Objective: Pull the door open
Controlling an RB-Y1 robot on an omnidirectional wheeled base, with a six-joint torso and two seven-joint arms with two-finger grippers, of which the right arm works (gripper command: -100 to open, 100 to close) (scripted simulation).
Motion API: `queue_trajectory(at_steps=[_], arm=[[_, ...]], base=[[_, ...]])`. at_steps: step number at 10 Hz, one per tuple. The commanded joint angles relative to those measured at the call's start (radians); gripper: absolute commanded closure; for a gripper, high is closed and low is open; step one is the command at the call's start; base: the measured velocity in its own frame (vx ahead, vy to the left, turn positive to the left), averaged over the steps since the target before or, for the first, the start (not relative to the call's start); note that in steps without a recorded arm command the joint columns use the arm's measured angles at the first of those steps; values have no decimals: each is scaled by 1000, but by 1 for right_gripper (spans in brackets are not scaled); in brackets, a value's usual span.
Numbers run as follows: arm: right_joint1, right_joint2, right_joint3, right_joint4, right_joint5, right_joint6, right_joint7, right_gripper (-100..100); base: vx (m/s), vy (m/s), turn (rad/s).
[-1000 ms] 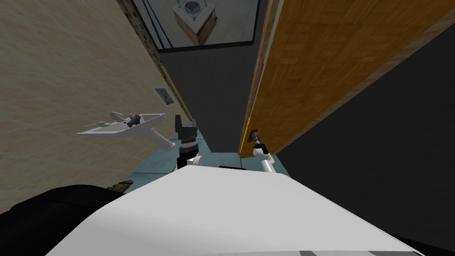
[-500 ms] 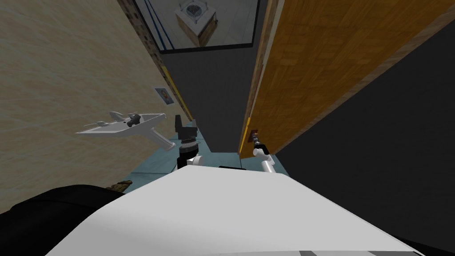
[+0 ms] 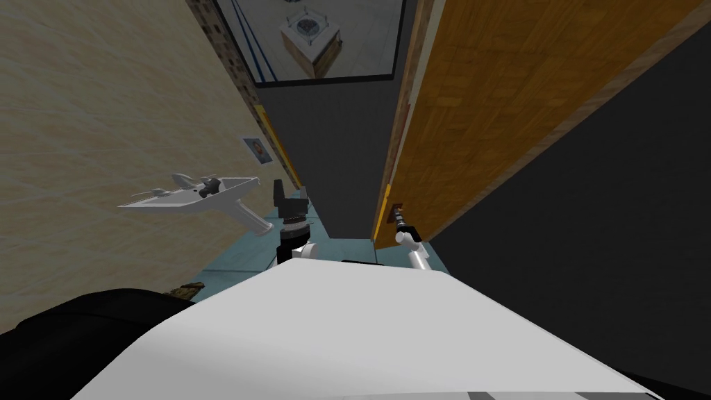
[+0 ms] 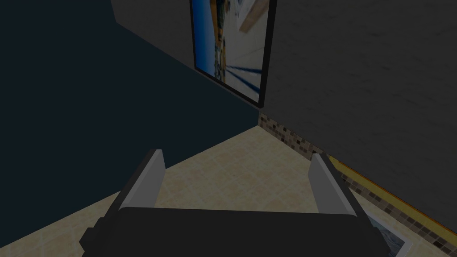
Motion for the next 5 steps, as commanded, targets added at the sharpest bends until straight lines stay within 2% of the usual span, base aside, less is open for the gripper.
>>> queue_trajectory(at_steps=[1, 2, 5], arm=[[30, -1, -23, -19, -50, 31, 2, 100], [44, 0, -14, -36, -76, 62, -16, 100], [44, 0, -14, -36, -161, 62, -16, 100]], base=[[-18, -3, 3], [-12, -19, -28], [-6, -8, -6]])
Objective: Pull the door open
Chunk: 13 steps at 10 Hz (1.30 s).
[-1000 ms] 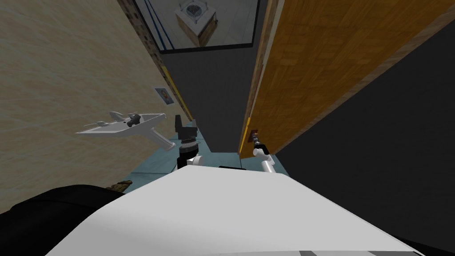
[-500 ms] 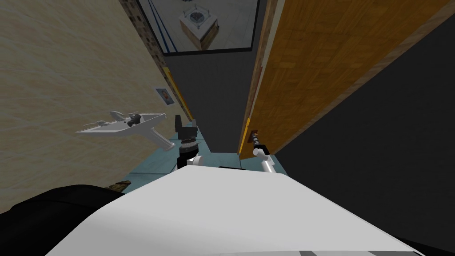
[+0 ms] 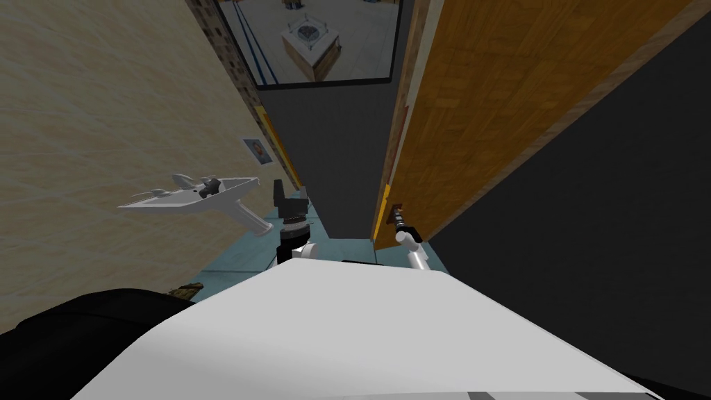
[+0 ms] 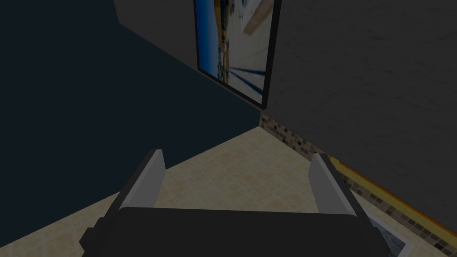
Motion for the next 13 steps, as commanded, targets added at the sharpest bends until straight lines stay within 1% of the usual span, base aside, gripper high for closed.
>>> queue_trajectory(at_steps=[1, 3, 4, 5, 6, 7, 8, 9, 11, 12, 13], arm=[[38, -20, 1, -6, -50, 33, -26, 100], [38, -20, 1, -6, -132, 33, -26, 100], [38, -20, 1, -6, -132, 33, -26, 100], [52, -18, 10, -23, -173, 64, -43, 100], [52, -18, 10, -23, -192, 64, -43, 100], [52, -18, 10, -23, -230, 64, -43, 100], [52, -18, 10, -23, -240, 64, -43, 100], [66, -16, 19, -39, -269, 95, -60, 100], [66, -16, 19, -39, -340, 95, -60, 100], [66, -16, 19, -39, -347, 95, -60, 100], [80, -13, 28, -56, -393, 125, -76, 100]], base=[[-8, -15, -12], [-11, -9, -1], [-9, 3, -9], [2, -23, -53], [-3, -28, 10], [-5, -17, 26], [0, 0, 0], [8, -9, -41], [-3, -12, -7], [-1, -7, 9], [-18, -24, -35]])
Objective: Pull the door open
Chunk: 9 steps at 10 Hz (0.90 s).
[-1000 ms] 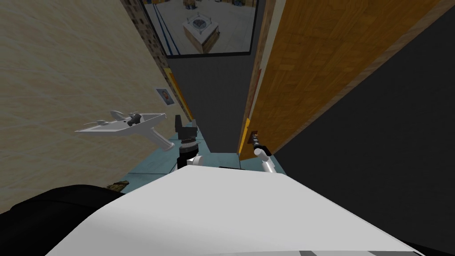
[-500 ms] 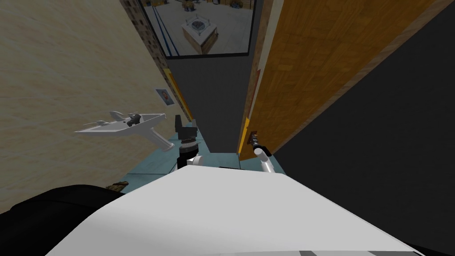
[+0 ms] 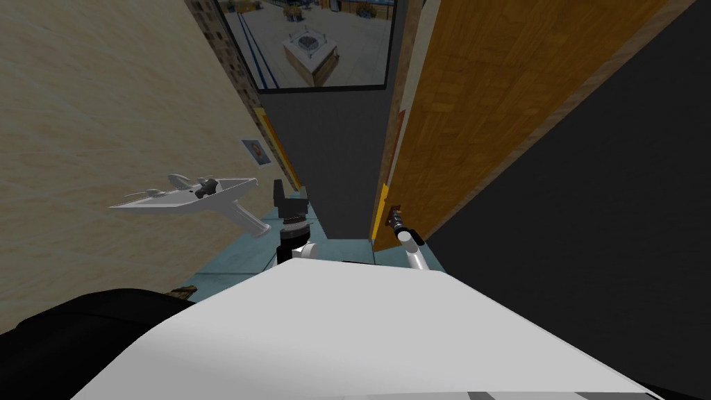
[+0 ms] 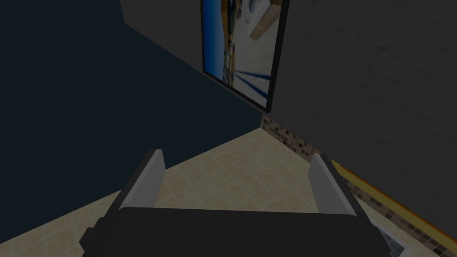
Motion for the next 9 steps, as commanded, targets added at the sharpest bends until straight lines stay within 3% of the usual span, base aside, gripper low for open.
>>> queue_trajectory(at_steps=[1, 3, 4, 5, 6, 7, 9], arm=[[35, -22, 3, 13, -50, 12, -16, 100], [35, -22, 3, 13, -98, 12, -16, 100], [35, -22, 3, 13, -98, 12, -16, 100], [49, -19, 12, -3, -131, 42, -32, 100], [49, -19, 12, -3, -149, 42, -32, 100], [49, -19, 12, -3, -194, 42, -32, 100], [49, -19, 12, -3, -198, 42, -32, 100]], base=[[-17, -30, -15], [4, -13, 13], [5, 7, -28], [16, -18, -47], [9, -27, -1], [-4, -11, 18], [-4, -1, 1]])
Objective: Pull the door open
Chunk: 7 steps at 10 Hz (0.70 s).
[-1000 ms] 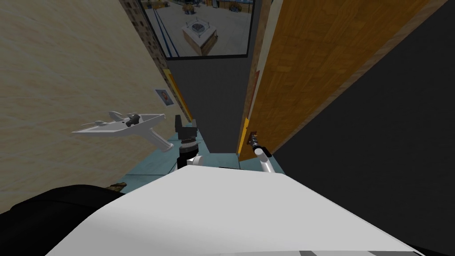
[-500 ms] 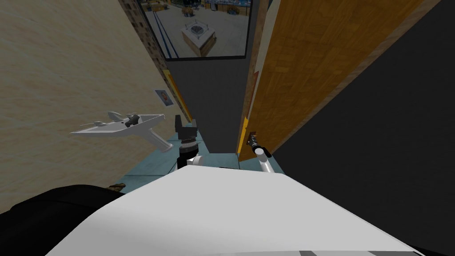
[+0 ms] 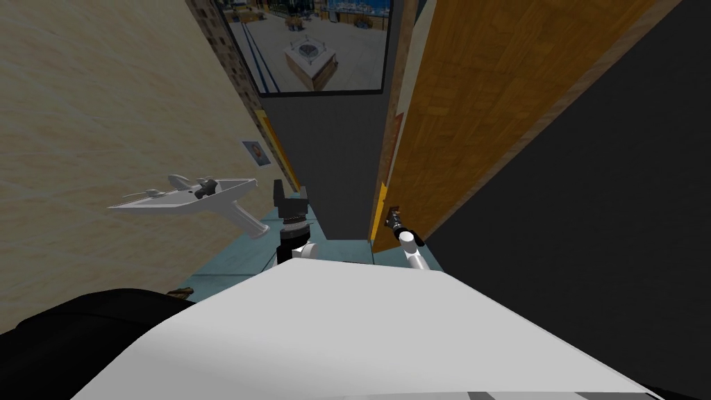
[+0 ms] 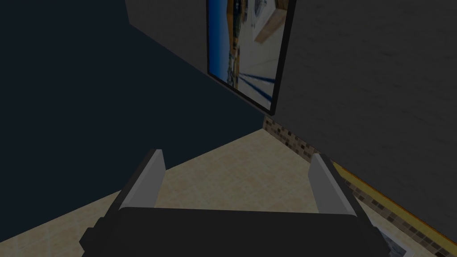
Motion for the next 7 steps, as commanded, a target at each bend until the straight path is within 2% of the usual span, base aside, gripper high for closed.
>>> queue_trajectory(at_steps=[1, 3, 4, 5, 6, 7], arm=[[40, 10, -35, 0, 29, 19, -14, 100], [40, 10, -35, 0, 32, 19, -14, 100], [40, 16, -35, -3, 63, 19, -14, 100], [40, 10, -35, -2, 60, 19, -14, 100], [41, 35, -40, -58, 57, 66, -31, 100], [45, 28, -40, -59, 36, 77, -36, 100]], base=[[0, 0, 0], [1, -3, -7], [0, 0, 0], [0, 0, 0], [-41, 22, 51], [-66, 24, 29]])
